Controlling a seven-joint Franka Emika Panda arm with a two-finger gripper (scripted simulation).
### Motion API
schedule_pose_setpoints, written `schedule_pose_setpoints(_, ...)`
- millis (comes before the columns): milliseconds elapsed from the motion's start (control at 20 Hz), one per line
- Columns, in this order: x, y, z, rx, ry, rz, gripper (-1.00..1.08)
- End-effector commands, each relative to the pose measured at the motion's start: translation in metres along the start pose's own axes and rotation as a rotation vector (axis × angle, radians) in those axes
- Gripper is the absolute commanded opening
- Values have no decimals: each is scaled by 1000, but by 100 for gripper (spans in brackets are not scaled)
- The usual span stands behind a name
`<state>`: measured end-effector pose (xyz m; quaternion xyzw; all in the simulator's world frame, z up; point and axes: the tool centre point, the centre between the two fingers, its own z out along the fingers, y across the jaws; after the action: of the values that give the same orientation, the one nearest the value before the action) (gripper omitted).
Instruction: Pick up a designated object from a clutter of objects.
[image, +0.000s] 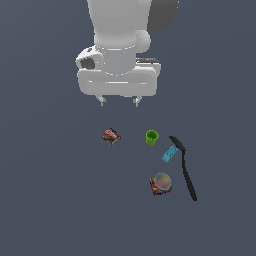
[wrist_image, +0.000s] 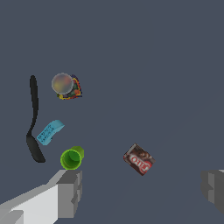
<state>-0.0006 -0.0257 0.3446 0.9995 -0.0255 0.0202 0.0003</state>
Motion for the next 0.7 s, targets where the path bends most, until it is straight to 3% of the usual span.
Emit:
schedule_pose_setpoints(0,0,3,-2,-1,2,8,100)
schedule_pose_setpoints(650,17,-9,12,-5,-2,-15,100)
